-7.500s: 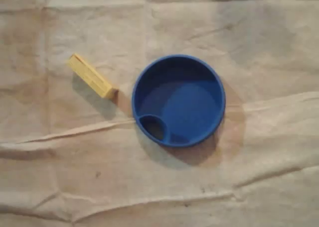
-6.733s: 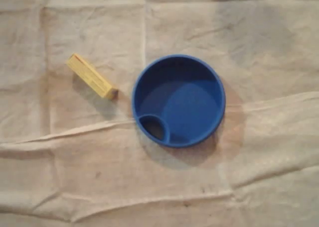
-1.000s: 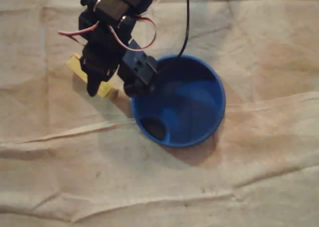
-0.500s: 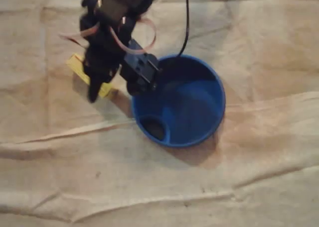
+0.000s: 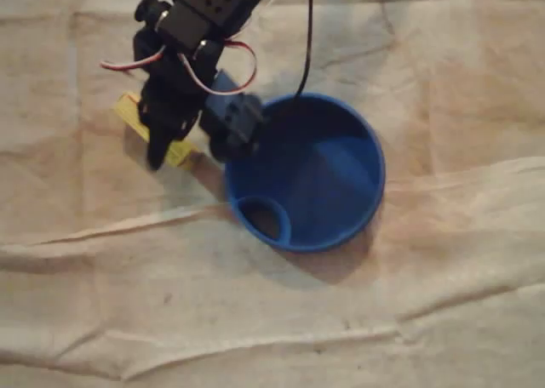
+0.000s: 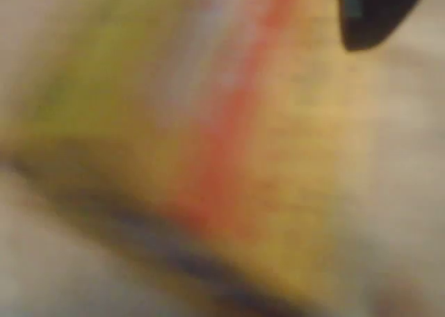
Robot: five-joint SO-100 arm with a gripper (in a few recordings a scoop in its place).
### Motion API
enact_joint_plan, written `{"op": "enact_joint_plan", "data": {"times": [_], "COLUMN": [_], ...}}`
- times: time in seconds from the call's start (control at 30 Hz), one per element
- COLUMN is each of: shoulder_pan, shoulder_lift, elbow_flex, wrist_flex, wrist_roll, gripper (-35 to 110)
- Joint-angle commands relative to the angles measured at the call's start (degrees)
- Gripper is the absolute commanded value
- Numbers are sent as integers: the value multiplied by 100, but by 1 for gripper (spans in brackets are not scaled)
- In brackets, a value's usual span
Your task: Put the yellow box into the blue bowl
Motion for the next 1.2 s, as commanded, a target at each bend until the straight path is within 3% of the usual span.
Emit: {"op": "enact_joint_plan", "data": {"times": [0.0, 0.23, 0.5, 1.17], "shoulder_pan": [53, 53, 158, 193], "shoulder_lift": [26, -272, -686, -835], "elbow_flex": [-281, -255, -264, -334], "wrist_flex": [-176, -167, -167, -158], "wrist_roll": [-44, -44, -105, -114], "gripper": [27, 22, 5, 4]}}
